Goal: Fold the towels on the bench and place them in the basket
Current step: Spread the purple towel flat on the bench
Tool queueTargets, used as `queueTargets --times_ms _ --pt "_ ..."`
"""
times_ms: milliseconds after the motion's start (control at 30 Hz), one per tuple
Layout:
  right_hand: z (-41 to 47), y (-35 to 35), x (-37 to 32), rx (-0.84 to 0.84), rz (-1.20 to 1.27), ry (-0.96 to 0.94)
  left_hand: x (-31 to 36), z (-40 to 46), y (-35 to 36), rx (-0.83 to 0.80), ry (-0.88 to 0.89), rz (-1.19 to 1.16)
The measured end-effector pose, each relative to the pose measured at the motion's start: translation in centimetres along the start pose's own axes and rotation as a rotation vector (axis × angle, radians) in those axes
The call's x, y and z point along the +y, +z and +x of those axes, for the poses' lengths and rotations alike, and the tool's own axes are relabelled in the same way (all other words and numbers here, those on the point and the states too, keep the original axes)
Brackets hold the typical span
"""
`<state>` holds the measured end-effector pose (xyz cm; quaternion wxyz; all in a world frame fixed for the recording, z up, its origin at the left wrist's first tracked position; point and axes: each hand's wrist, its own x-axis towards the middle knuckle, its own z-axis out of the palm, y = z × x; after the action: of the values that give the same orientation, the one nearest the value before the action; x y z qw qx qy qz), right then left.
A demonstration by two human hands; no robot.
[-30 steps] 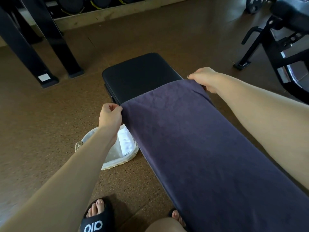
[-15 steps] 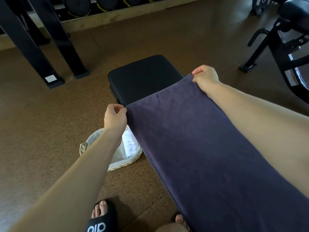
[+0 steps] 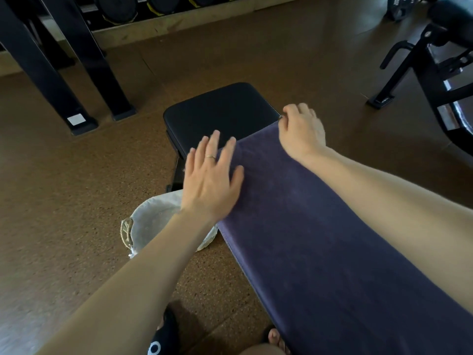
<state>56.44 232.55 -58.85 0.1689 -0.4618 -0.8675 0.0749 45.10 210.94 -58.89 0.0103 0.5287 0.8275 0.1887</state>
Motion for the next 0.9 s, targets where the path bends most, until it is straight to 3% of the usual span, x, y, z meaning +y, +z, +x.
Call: queueTargets --times_ms 100,267,400,667,733,800,900 --pt "-1.0 0.5 -0.7 -0.351 -0.067 0.064 0.1 -0.4 1.6 -0.157 -0.036 0.07" --pt "-0.2 0.2 -0.9 -0.44 -0.118 0.105 -0.4 -0.6 2.3 -0.146 -0.04 0.1" --pt "-0.2 0.7 -0.9 -0.339 -0.125 0.042 -0.2 -0.6 2.2 -0.156 -0.051 0.108" --pt "-0.9 0.9 0.0 -0.304 -0.095 0.041 0.1 -0.4 1.9 -0.203 -0.066 0.146" --pt "-1.6 -0.7 0.2 -0.306 -0.023 0.081 0.0 -0.4 1.7 -0.229 -0.082 0.161" --pt "-3.1 -3.8 0.6 -0.179 0.091 0.169 0.7 -0.6 1.0 -0.243 -0.099 0.168" --pt "-8.7 -9.4 2.5 -0.065 0.198 0.193 4.1 -2.0 -0.9 -0.26 0.027 0.149"
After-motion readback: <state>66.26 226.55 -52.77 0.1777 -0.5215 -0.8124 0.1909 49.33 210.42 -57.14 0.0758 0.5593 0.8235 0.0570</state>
